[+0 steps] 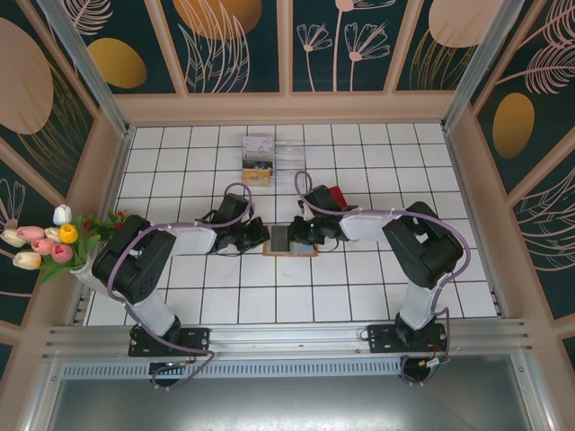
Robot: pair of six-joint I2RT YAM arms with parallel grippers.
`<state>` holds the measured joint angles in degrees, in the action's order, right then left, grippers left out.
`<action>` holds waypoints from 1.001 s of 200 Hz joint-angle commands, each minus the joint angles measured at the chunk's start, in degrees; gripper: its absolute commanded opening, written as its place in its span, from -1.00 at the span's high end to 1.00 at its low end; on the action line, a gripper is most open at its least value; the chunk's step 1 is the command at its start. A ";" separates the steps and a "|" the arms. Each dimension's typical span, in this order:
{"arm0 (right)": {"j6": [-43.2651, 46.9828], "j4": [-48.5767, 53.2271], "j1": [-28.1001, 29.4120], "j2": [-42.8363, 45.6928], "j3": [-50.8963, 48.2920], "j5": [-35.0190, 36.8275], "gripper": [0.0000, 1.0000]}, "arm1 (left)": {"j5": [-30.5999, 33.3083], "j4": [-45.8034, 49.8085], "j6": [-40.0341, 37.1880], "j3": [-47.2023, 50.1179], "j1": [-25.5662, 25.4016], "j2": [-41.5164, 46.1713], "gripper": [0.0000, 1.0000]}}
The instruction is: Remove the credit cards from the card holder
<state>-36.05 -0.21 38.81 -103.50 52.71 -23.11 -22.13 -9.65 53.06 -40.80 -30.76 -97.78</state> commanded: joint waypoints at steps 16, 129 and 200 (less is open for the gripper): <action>1.34 -0.95 -0.15 -2.07 -0.50 -2.63 0.68 | 1.04 2.18 -0.45 2.04 -0.35 -2.68 0.91; -0.41 -4.62 -1.27 -1.49 -1.47 -5.49 0.88 | 1.11 2.08 -1.04 2.58 -0.43 -3.18 0.92; 1.03 3.12 -2.16 1.96 -1.51 -2.11 0.95 | 5.25 5.68 -2.01 1.70 -0.43 -1.50 0.79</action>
<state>-36.27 -1.28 37.06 -103.85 52.10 -26.57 -21.67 -10.81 52.60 -40.23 -30.76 -97.93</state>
